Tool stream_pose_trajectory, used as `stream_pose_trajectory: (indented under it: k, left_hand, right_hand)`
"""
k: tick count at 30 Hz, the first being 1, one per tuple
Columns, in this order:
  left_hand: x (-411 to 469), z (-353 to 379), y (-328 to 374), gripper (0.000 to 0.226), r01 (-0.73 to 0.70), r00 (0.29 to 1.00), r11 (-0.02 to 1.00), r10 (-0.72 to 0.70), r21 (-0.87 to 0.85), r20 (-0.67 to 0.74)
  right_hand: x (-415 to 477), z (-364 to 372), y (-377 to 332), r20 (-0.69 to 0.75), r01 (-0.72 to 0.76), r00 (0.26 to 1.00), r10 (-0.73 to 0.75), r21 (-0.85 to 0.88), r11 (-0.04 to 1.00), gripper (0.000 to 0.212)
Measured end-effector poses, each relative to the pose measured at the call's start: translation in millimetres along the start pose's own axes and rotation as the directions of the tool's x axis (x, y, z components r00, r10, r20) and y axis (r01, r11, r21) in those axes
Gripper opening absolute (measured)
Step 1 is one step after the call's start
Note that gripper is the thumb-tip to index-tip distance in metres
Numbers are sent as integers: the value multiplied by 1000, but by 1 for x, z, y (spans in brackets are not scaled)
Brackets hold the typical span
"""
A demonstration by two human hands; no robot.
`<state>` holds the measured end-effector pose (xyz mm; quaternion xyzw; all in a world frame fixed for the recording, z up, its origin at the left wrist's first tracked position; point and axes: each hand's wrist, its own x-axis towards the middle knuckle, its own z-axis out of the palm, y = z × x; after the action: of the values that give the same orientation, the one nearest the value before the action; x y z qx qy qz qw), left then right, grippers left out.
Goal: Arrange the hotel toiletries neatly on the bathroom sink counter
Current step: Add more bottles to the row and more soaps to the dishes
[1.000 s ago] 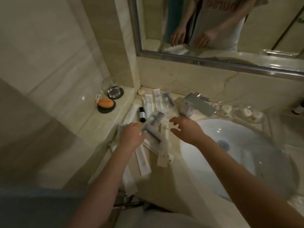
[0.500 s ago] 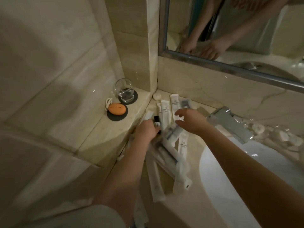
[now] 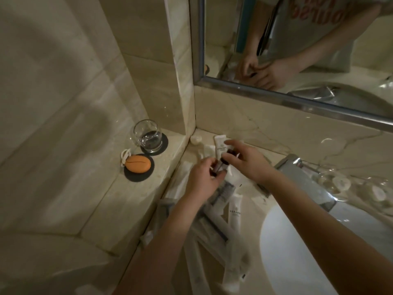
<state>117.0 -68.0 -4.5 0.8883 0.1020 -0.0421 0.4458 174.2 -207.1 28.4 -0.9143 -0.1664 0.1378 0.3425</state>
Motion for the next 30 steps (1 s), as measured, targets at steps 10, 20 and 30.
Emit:
stream_pose_trajectory:
  k: [10, 20, 30]
  left_hand:
    - [49, 5, -2, 61, -136, 991, 988, 136, 78, 11]
    - [128, 11, -30, 70, -27, 959, 741, -169, 671, 225]
    - [134, 13, -39, 33, -81, 994, 792, 16, 605, 112]
  right_hand:
    - [12, -31, 9, -188, 92, 977, -104, -72, 993, 21]
    - [6, -40, 28, -243, 72, 966, -88, -75, 995, 18]
    - [2, -42, 36, -233, 62, 970, -71, -46, 997, 17]
